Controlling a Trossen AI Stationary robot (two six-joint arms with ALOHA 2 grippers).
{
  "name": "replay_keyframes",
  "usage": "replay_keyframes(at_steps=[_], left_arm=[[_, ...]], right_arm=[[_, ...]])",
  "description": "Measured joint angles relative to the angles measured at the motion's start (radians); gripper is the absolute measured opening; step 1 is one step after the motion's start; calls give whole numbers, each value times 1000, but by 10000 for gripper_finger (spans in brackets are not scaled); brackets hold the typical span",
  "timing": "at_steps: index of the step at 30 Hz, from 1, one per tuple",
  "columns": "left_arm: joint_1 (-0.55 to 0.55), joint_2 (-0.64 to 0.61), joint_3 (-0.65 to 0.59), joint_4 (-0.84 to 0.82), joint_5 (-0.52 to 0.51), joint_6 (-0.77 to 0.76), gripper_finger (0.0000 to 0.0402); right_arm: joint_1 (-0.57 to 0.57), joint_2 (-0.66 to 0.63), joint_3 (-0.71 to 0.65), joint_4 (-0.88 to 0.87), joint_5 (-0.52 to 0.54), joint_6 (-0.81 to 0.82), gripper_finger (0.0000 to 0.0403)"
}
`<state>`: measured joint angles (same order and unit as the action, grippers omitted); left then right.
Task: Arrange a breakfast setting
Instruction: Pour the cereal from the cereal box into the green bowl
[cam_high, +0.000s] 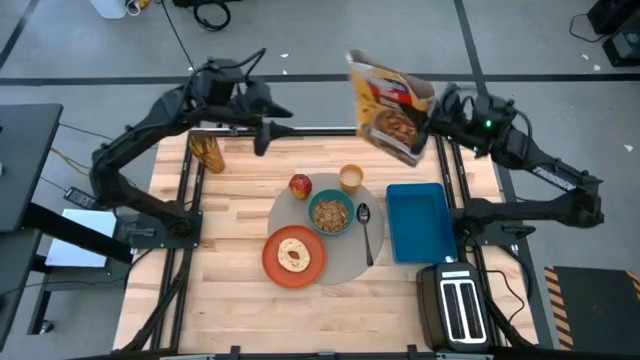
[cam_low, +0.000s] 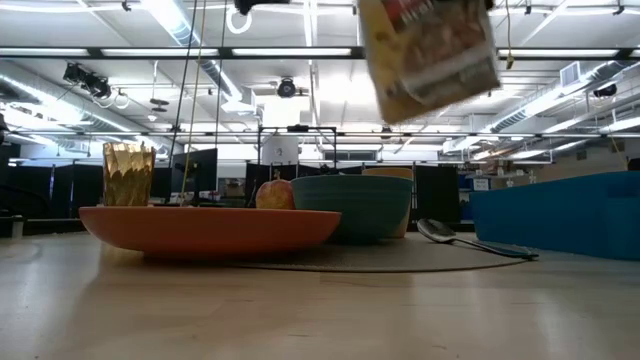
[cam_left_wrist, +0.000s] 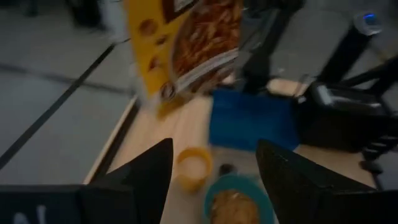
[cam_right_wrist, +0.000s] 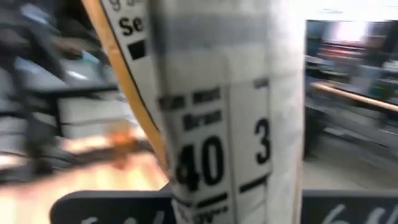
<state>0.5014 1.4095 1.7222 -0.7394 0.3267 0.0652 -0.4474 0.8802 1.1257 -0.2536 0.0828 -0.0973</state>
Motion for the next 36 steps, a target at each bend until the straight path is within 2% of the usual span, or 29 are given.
replay_keyframes(at_steps=[4, 7, 11, 19, 25, 29, 32, 36], left_arm=[[7, -35, -1, -88, -64, -11, 234], [6, -47, 0, -82, -68, -27, 229], [5, -40, 0, -48, -69, -39, 227], [-10, -22, -1, -7, -71, -87, 227], [-47, -22, 0, -6, -82, -128, 227], [-63, -22, 0, -6, -116, -134, 227], [-64, -22, -1, -5, -127, -137, 227], [-64, -22, 0, -5, -129, -153, 227]], right_arm=[[-30, -117, -183, 1, 214, -30, 13], [-56, -179, -306, 13, 306, -24, 15], [-80, -203, -465, 137, 336, -11, 25], [-159, -144, -749, 590, 344, -43, 15], [-228, -132, -831, 639, 347, -55, 34], [-265, -122, -840, 658, 344, -52, 51], [-281, -117, -835, 649, 342, -52, 81], [-283, -118, -790, 568, 342, -42, 145]])
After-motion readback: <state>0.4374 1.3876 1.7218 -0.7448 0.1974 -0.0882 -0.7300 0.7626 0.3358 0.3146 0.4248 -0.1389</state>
